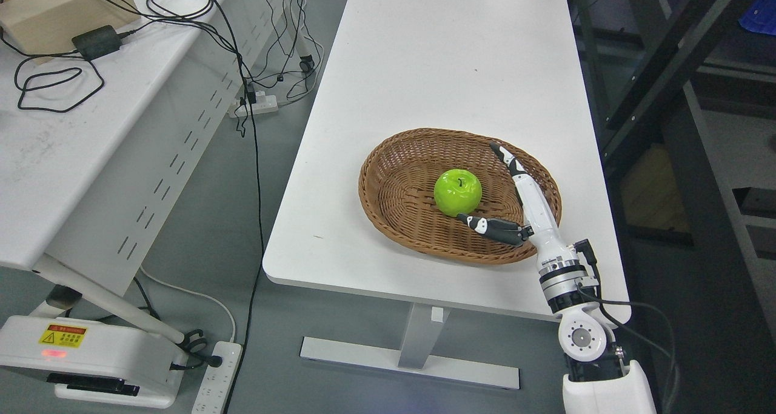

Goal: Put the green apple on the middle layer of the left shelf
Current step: 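Lower the right hand into the wicker basket beside the green apple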

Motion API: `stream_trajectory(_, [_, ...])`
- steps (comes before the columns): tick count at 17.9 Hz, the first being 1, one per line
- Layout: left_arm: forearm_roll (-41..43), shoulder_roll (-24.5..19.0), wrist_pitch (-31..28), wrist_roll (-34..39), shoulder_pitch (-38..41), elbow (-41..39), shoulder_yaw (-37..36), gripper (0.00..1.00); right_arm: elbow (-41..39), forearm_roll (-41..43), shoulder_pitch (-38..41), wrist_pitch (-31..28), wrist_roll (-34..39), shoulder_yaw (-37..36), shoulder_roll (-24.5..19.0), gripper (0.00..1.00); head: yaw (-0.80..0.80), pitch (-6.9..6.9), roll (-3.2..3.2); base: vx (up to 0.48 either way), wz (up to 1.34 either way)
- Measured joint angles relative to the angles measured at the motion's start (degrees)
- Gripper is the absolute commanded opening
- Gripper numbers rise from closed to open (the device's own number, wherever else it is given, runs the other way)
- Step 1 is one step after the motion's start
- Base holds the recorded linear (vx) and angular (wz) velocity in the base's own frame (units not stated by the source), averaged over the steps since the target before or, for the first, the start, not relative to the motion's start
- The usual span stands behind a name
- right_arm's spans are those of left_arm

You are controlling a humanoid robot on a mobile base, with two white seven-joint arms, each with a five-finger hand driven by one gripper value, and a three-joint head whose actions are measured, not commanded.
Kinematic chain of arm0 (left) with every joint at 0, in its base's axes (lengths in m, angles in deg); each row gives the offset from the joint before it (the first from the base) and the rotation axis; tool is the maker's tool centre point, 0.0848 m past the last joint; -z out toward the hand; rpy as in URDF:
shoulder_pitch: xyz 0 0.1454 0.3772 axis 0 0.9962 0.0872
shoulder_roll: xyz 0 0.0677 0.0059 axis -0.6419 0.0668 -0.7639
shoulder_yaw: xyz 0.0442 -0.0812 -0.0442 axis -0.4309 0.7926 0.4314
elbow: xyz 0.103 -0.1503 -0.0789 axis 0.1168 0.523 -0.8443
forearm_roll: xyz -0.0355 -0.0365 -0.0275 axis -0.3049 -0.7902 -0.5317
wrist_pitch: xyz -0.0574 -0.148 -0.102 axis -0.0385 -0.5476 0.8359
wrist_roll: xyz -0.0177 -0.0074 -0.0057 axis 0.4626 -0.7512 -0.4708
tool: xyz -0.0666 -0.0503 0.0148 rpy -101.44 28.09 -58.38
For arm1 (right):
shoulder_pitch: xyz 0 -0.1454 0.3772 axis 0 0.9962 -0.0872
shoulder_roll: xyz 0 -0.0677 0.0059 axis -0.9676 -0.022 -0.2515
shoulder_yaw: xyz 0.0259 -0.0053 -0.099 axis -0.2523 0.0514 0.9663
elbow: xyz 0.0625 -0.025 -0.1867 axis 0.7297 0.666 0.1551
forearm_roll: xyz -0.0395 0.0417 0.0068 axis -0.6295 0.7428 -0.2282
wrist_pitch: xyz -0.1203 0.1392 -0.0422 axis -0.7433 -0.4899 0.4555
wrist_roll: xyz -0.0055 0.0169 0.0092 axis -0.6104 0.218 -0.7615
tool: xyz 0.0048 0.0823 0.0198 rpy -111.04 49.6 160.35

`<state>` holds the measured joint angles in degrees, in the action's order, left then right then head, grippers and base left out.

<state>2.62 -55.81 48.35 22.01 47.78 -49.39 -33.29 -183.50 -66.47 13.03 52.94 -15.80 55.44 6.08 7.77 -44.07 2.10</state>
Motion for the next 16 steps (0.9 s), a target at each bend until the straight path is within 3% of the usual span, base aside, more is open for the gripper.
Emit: stream_trajectory(16, [0.00,0.00,-0.40,0.00,0.00,0.00,0.01,1.00,2.51,-0.48,1.52,0.72,0.69,2.92,-0.01,1.00,0.00,0.00,0.00,0.040,0.00])
